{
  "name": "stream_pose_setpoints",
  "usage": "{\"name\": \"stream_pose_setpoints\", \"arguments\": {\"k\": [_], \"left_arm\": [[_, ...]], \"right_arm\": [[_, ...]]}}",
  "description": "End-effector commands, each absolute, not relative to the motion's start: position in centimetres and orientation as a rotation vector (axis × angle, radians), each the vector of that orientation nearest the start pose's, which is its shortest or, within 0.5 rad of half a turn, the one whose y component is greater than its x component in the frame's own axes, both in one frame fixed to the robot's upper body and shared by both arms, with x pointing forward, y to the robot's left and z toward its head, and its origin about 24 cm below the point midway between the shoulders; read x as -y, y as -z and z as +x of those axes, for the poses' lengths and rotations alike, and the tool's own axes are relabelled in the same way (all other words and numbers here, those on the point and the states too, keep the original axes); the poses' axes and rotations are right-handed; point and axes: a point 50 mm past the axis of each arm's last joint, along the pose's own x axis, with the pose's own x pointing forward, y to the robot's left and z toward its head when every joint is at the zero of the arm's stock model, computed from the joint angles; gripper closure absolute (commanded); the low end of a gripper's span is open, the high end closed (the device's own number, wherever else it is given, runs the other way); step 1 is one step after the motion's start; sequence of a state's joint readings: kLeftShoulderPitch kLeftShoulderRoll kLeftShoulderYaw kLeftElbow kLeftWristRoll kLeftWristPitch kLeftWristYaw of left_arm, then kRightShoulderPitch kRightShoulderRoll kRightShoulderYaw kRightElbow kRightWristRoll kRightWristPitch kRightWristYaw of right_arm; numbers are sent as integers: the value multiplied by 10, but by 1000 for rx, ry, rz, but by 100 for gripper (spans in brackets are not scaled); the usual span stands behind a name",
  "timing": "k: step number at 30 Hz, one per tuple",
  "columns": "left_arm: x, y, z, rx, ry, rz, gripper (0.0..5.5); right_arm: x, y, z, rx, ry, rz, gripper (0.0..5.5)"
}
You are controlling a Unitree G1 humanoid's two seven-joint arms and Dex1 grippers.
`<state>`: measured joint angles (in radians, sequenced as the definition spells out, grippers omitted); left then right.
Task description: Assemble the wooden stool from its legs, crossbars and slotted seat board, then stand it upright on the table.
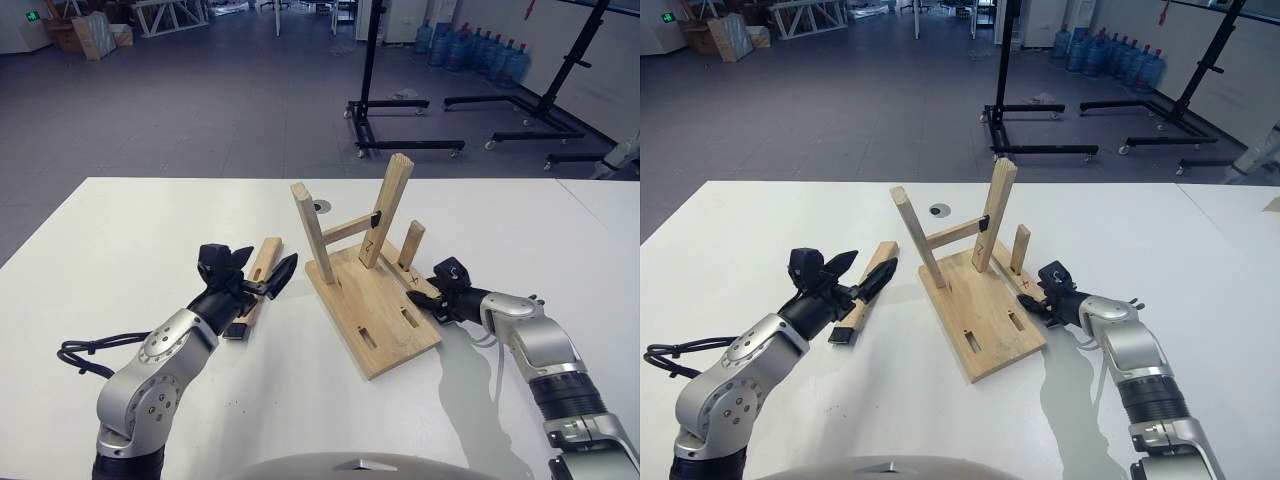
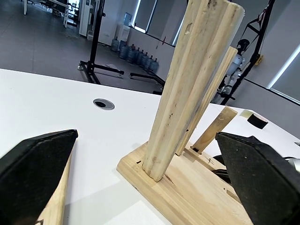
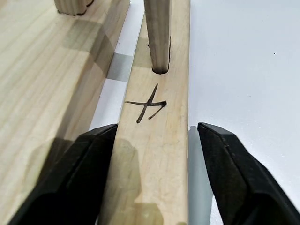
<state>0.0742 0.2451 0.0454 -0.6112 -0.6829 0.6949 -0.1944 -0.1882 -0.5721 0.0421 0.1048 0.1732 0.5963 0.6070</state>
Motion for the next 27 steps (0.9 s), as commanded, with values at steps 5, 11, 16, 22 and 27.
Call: {"name": "stream_pose_setpoints", "arguments": {"k": [5,11,16,22,27], "left_arm": [[-151,-112,223,-135,486,-326,10],[-162,-117,233,-107,488,-329,10],[-181,-138,229,-66,740,-490,10],[-191,-229,223,117,1182,-604,10],[-164,-253,229,145,1348,-719,10]], "right_arm": [[241,-33,262,-656,-448,-217,345],[258,-46,268,-598,-372,-116,345],[313,-98,272,-391,-225,-83,345],[298,-241,252,93,-615,-75,345],[211,-248,235,131,-1122,46,345]]}}
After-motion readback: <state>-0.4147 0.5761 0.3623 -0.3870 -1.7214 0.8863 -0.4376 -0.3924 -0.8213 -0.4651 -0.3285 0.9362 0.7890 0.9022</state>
